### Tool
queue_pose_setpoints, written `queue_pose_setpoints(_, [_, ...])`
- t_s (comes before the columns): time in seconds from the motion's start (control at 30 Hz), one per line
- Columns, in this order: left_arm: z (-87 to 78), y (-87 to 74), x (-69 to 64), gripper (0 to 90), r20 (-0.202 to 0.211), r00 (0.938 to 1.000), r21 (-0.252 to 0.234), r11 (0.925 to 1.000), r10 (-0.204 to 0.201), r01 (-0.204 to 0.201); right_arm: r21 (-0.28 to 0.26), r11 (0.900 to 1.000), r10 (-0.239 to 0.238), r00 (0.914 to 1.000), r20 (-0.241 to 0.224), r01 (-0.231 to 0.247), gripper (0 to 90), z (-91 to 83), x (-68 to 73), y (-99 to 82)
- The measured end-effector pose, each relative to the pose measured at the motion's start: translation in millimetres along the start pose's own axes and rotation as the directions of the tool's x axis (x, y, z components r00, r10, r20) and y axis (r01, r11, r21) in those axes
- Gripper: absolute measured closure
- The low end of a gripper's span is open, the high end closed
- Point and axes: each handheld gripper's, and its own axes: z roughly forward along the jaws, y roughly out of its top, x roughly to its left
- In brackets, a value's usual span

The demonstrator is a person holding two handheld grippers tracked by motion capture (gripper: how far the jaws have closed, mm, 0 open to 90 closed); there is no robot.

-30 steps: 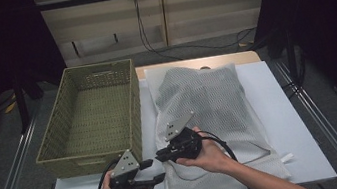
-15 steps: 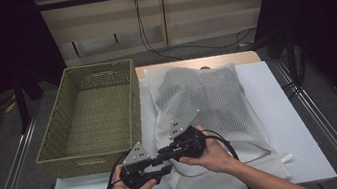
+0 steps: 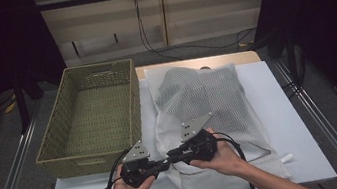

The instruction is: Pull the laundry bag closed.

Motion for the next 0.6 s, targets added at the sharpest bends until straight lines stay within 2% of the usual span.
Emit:
queue_pose_setpoints(0.17, [-3.4, 0.4, 0.9, 86.2, -0.011, 0.9999, -0.02, 0.9998, -0.002, 0.002, 0.022, 0.9996, 0.018, 0.9998, 0.006, -0.018, 80.7, -2.2, -4.0, -10.7])
queue_pose_setpoints(0.27, [-3.2, 0.5, -2.1, 86.2, -0.021, 0.9994, -0.008, 0.9996, 0.029, -0.029, 0.033, 0.9987, 0.039, 0.9992, 0.004, -0.04, 80.0, 0.3, -5.5, -15.2])
queue_pose_setpoints(0.4, [-5.4, -0.3, -4.6, 86.2, -0.025, 0.9989, -0.016, 0.999, 0.041, -0.041, 0.045, 0.9982, 0.042, 0.9989, -0.019, -0.041, 76.4, 1.9, -6.5, -18.3])
queue_pose_setpoints(0.5, [-8.5, -0.5, -4.7, 86.2, -0.019, 0.9982, -0.025, 0.998, 0.058, -0.058, 0.043, 0.9972, 0.063, 0.9972, -0.041, -0.061, 74.8, 0.7, -9.0, -20.4])
queue_pose_setpoints(0.6, [-11.6, -0.2, -6.8, 86.1, -0.003, 0.9979, -0.057, 0.9963, 0.065, -0.065, 0.049, 0.9961, 0.077, 0.9955, -0.056, -0.074, 75.8, 0.9, -11.7, -22.0])
